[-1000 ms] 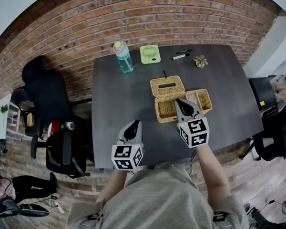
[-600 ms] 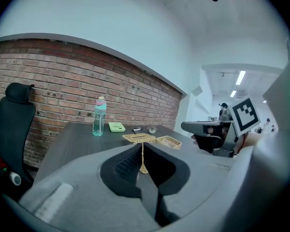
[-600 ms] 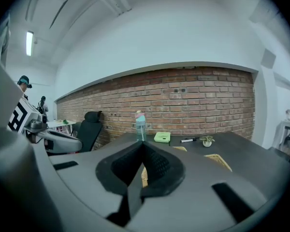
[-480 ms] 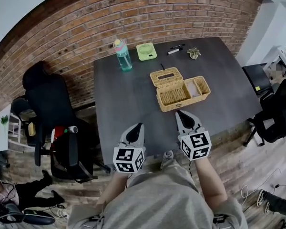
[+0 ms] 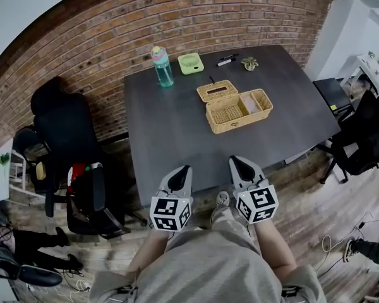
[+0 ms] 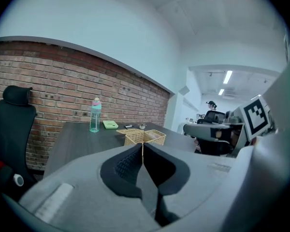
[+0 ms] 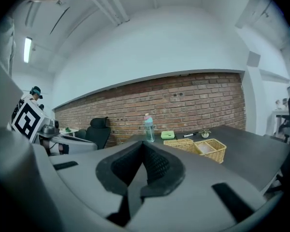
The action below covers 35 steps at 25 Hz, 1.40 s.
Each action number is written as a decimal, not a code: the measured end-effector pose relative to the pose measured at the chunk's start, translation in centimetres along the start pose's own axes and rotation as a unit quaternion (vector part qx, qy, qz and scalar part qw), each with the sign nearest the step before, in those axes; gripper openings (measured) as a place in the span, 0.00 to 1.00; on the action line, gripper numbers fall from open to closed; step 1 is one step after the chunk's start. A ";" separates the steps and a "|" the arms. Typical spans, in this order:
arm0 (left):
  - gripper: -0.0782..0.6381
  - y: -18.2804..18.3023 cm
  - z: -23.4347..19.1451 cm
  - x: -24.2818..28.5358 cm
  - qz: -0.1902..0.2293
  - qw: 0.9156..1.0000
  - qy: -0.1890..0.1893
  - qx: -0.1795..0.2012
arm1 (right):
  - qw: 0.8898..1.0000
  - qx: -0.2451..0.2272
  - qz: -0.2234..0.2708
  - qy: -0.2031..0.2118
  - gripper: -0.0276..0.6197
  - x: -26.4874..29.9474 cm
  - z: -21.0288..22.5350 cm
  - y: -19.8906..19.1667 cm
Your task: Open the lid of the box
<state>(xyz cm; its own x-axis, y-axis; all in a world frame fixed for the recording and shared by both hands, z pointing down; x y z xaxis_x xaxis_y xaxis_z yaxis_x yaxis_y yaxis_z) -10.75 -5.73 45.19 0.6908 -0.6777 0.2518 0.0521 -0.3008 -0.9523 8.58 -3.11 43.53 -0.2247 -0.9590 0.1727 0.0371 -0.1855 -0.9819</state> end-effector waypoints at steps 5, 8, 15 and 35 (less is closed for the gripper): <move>0.14 -0.7 1.4 -2.9 0.008 1.000 -0.002 -0.001 | 1.000 -0.008 0.006 0.008 0.05 -3.3 -2.6 -0.5; 0.14 -1.0 2.2 -4.5 0.013 1.000 -0.002 0.001 | 1.000 -0.008 0.010 0.011 0.05 -4.9 -4.0 -0.9; 0.14 -2.4 3.5 -7.6 0.015 1.000 0.001 -0.001 | 1.000 -0.014 0.016 0.018 0.05 -7.9 -6.2 -1.8; 0.14 -2.9 5.0 -9.7 0.021 1.000 0.003 -0.003 | 1.000 -0.016 0.016 0.009 0.04 -10.6 -7.2 -2.8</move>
<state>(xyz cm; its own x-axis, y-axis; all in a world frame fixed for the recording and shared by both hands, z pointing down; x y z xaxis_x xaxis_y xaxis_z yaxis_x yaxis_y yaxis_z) -14.01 5.08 44.60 0.6877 -0.6942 0.2125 0.0192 -0.2752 -0.9612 3.83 9.12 43.90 -0.2409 -0.9605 0.1395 0.0135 -0.1470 -0.9890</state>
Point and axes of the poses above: the fingertips, and each gripper's own axes: x forward along the fingers, z to its right, y out of its top, the point moved 7 cm from there along -x, backward along the fingers, and after that the axes turned 5 degrees about -y, right-handed, at the moved point
